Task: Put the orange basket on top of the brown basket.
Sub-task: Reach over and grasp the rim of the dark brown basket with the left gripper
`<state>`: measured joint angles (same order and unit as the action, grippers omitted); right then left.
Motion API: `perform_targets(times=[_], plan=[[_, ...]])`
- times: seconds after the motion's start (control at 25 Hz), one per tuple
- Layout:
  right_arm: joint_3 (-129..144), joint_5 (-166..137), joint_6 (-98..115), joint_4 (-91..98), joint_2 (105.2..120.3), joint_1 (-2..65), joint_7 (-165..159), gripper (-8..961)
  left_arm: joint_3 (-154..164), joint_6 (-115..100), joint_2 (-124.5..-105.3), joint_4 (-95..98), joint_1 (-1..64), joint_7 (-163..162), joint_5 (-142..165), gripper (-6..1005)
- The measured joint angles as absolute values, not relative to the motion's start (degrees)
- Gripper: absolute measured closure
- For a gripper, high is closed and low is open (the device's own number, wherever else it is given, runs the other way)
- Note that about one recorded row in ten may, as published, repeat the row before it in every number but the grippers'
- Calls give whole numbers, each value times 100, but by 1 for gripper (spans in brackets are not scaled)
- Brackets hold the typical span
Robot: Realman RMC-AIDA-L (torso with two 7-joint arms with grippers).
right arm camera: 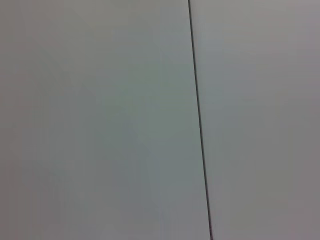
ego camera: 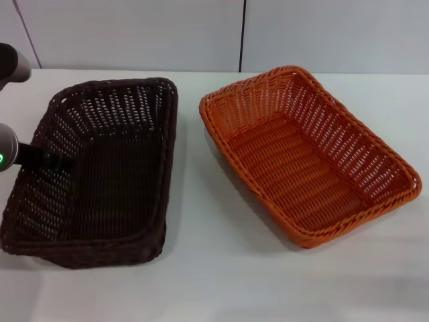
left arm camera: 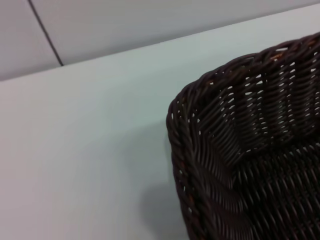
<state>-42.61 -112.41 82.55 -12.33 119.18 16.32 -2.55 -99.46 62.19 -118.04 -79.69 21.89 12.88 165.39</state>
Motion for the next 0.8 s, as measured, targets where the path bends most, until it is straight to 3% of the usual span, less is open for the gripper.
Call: perform_targets(times=[0.2, 0.64, 0.8], plan=[[-4273, -11241, 8253, -1250, 11918, 1626, -255, 120, -9874, 6220, -11796, -8090, 2189, 1473, 16544, 287], [-4289, -11241, 8299, -1273, 11918, 1643, -257, 120, -9840, 6387, -11792, -8258, 2270, 2158, 16514, 679], [-4298, -11241, 8296, -1270, 11918, 1644, -263, 120, -10148, 6565, -11794, -8364, 2330, 2984, 16440, 687]])
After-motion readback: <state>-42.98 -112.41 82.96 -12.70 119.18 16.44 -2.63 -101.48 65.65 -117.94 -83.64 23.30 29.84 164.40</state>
